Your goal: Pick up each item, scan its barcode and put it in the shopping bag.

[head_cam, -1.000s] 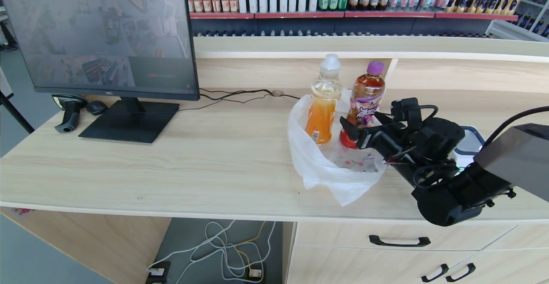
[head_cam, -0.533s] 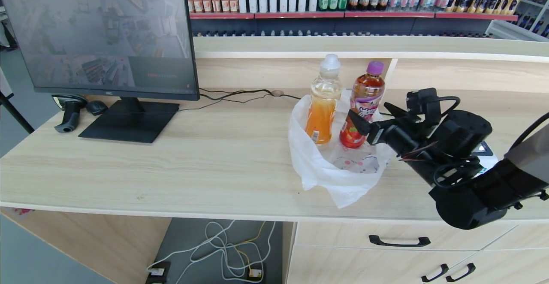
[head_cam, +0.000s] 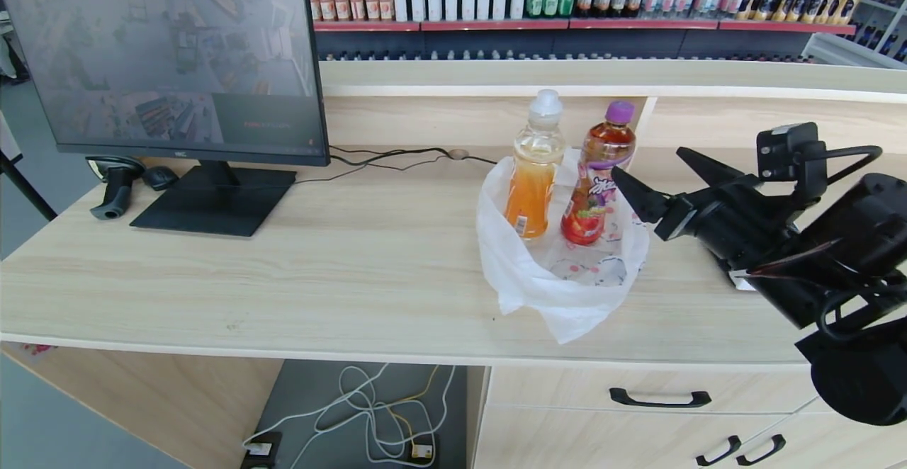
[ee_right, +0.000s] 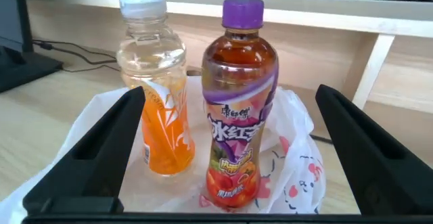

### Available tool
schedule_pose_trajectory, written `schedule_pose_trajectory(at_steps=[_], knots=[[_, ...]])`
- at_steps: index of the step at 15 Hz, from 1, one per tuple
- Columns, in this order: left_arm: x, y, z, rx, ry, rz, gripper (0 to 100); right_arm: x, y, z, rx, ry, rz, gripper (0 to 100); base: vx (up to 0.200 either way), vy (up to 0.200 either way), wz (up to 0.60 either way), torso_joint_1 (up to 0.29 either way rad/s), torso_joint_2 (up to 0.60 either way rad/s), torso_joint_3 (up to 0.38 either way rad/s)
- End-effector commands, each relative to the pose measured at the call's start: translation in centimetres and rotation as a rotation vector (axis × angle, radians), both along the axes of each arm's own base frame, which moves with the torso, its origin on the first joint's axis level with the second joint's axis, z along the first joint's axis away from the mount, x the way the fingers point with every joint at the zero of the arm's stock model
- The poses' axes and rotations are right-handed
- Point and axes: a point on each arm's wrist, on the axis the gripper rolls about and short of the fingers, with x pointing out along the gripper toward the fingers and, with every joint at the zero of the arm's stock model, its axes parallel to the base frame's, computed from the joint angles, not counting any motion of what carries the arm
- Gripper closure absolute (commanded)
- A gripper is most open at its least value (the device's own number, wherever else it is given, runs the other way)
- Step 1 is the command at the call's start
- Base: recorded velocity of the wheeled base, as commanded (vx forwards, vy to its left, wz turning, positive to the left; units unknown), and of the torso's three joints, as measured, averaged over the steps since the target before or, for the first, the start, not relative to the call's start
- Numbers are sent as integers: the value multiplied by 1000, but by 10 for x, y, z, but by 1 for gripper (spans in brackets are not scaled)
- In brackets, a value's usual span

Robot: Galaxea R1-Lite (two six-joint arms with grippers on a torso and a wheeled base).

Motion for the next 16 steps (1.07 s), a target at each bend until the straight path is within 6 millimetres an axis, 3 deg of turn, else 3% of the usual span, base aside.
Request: schedule_pose_trajectory(at_steps=[1, 5, 9, 14, 16], knots=[[0, 0, 0, -1, 0, 1, 0, -27, -6, 0, -18, -14, 22, 0, 0, 0, 0, 0, 0, 0], [0, 0, 0, -2, 0, 2, 0, -36, -9, 5, -9, -23, 21, 0, 0, 0, 0, 0, 0, 0], [0, 0, 0, -4, 0, 2, 0, -40, -11, 3, -1, -10, 16, 0, 0, -200, 0, 2, 1, 6], [0, 0, 0, -7, 0, 2, 0, -39, -14, 15, 11, -58, 1, 0, 0, -200, 0, 9, 5, -1], [0, 0, 0, -7, 0, 2, 0, -38, -29, 16, 8, -63, -48, 0, 0, -200, 0, 5, 7, 2]])
